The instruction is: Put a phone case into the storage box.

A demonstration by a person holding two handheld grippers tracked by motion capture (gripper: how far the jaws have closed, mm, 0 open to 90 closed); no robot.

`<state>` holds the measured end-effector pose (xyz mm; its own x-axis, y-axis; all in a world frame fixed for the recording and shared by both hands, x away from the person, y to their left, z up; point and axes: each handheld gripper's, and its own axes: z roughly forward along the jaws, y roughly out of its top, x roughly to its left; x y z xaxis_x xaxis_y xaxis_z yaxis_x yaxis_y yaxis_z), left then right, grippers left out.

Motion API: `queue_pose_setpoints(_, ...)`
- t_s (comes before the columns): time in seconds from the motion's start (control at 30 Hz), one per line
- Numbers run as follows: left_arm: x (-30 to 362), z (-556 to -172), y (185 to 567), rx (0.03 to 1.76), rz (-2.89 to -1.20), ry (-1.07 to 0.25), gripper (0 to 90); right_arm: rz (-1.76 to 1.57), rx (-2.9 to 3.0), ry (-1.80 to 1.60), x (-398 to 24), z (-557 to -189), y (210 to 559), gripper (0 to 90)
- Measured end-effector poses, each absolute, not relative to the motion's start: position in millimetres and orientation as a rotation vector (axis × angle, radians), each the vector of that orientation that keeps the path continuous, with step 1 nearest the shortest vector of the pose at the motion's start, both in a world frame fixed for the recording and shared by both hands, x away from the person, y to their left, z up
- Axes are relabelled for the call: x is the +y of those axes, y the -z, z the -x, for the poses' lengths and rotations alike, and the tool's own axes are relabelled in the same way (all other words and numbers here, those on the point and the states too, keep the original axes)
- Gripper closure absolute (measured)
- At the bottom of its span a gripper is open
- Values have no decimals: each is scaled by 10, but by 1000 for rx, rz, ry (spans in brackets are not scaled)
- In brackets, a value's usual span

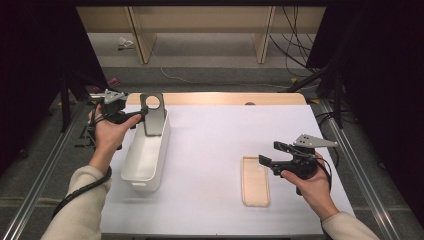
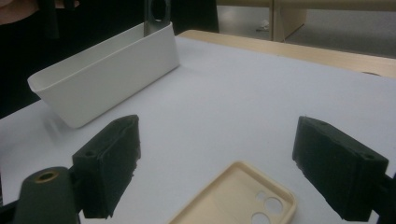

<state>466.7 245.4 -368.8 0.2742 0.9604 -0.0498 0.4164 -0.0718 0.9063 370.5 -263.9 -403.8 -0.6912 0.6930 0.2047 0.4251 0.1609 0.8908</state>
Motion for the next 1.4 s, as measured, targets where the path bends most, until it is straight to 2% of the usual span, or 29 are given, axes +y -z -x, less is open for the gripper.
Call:
queue_pose_setpoints(0.07, 2422, -4574, 3684, 1270, -1650, -762, 84, -1084, 2190, -1541, -2639, -3707, 4041, 161)
queue_pose_setpoints(0.27, 2308, -4270, 3758, 1169, -1700, -710, 0, -1095, 2194, -1536, -2659, -3731, 4056, 161)
queue_pose_setpoints(0.77, 1836, -3553, 3953, 975, -1786, -674, 0, -1118, 2218, -1514, -2700, -3807, 4116, 161)
queue_pose_setpoints(1.13, 1749, -3239, 4115, 948, -1805, -649, 18, -1109, 2273, -1497, -2665, -3851, 4169, 161)
queue_pose_setpoints(1.4, 1686, -3161, 4153, 912, -1837, -648, 30, -1094, 2295, -1484, -2640, -3845, 4185, 161)
